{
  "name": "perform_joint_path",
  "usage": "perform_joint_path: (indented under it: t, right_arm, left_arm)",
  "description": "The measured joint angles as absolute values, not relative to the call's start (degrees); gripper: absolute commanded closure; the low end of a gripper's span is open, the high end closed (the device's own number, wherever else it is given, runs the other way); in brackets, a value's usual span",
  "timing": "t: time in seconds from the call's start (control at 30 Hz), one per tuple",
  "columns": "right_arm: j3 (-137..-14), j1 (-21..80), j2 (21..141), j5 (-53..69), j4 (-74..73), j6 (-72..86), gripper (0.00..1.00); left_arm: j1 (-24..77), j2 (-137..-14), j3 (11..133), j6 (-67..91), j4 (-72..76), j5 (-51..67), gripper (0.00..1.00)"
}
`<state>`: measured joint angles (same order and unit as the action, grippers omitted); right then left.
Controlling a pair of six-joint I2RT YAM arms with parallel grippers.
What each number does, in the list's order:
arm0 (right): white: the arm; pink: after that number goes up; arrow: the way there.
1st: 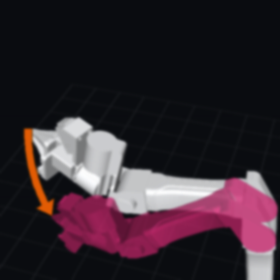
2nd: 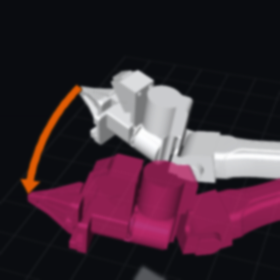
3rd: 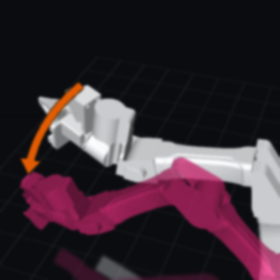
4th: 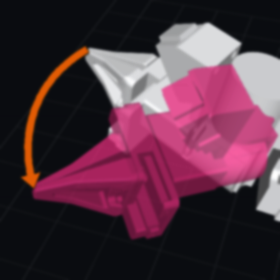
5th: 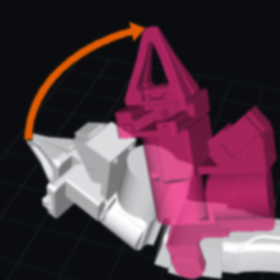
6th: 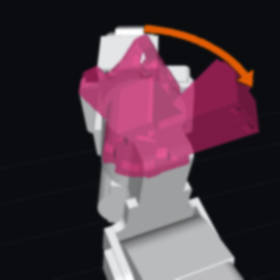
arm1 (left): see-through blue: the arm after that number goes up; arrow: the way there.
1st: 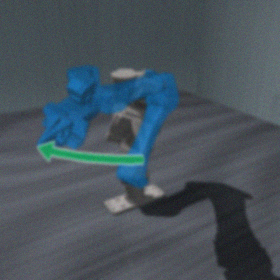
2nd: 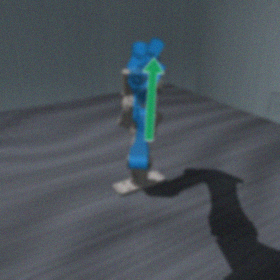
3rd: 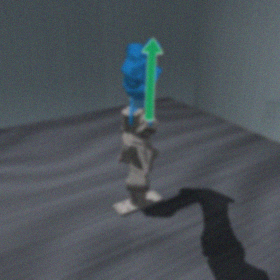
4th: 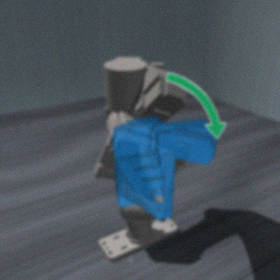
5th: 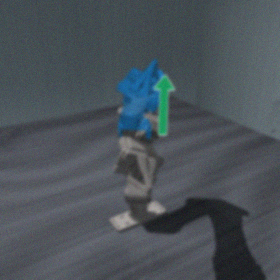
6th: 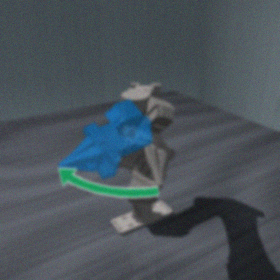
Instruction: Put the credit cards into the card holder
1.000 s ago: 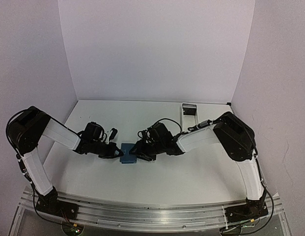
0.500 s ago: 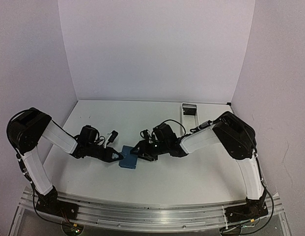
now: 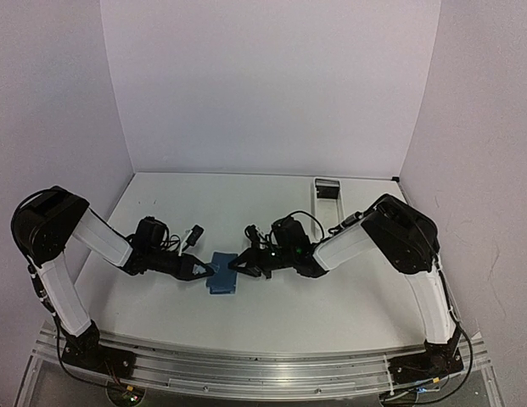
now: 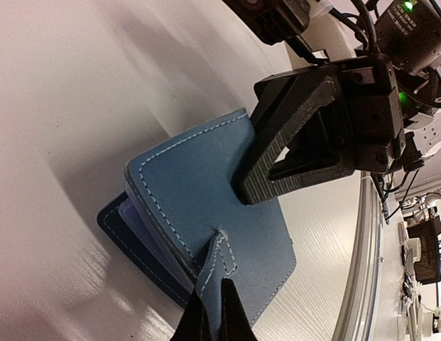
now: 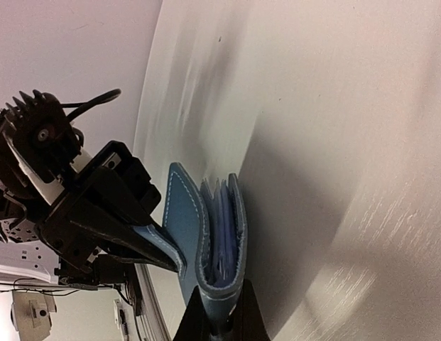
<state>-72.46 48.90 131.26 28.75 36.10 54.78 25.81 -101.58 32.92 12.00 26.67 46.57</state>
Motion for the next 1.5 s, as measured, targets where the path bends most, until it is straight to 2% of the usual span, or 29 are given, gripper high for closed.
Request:
perform_joint_path:
  t: [0.03, 0.1, 0.13, 0.2, 0.3, 0.47, 0.57, 0.63, 0.67, 0.8, 1.0, 1.27, 1.33, 1.4, 1.5]
  right_arm:
    - [-72.1, 48.9, 130.7, 28.6, 36.0, 54.8, 1.00]
    - [-70.8, 48.9, 129.3, 27.6, 35.6, 55.4, 1.00]
    - [-69.9, 48.9, 128.3, 26.8, 35.2, 55.8, 1.00]
    - [-68.4, 49.0, 126.0, 24.9, 32.8, 56.8, 1.00]
    - [-68.5, 49.0, 122.6, 20.2, 25.8, 58.1, 1.00]
    - [-74.0, 48.9, 118.9, 11.5, 11.3, 63.2, 1.00]
    - [-75.5, 48.8, 116.7, 8.3, 7.0, 67.7, 1.00]
    - [-76.1, 48.7, 115.2, 6.6, 5.0, 70.3, 1.00]
    - [-76.5, 48.7, 114.6, 5.8, 4.1, 71.4, 1.00]
    - [-78.1, 48.8, 112.7, 3.4, 1.7, 74.4, 1.00]
    - [-81.0, 49.4, 111.9, 1.5, 0.6, 76.8, 1.00]
    - [-81.9, 50.6, 111.9, 0.4, -0.2, 77.6, 1.00]
    - [-81.9, 50.9, 111.9, 0.5, -0.2, 77.7, 1.00]
    - [-81.9, 51.1, 111.9, 0.2, -0.2, 77.8, 1.00]
    - [-82.2, 50.8, 111.9, -0.3, 0.0, 77.9, 1.00]
  left_arm:
    - [25.8, -101.6, 33.0, 12.1, 26.6, 46.5, 0.89]
    - [25.9, -101.5, 33.4, 12.2, 26.0, 46.6, 0.56]
    - [25.8, -101.4, 33.8, 12.2, 25.1, 46.6, 0.44]
    - [25.1, -100.8, 34.6, 11.6, 22.8, 46.3, 0.28]
    - [23.7, -98.7, 35.7, 9.9, 17.9, 45.6, 0.19]
    - [22.4, -91.7, 36.7, 3.2, 13.9, 44.4, 0.19]
    - [24.1, -85.0, 37.0, -8.2, 13.5, 43.2, 0.15]
    - [27.3, -80.7, 37.0, -17.1, 14.3, 41.0, 0.02]
    - [29.5, -79.0, 36.6, -21.6, 15.6, 39.5, 0.01]
    - [37.5, -77.0, 33.7, -37.3, 21.9, 33.2, 0.00]
    - [43.2, -85.2, 32.9, -50.9, 29.5, 22.6, 0.01]
    - [44.3, -90.6, 35.2, -57.1, 37.4, 13.1, 0.20]
    - [44.3, -91.2, 36.4, -57.2, 38.9, 11.8, 0.33]
    - [44.3, -91.4, 37.1, -56.9, 39.6, 11.3, 0.55]
    - [44.4, -92.1, 37.5, -56.6, 39.7, 11.3, 0.75]
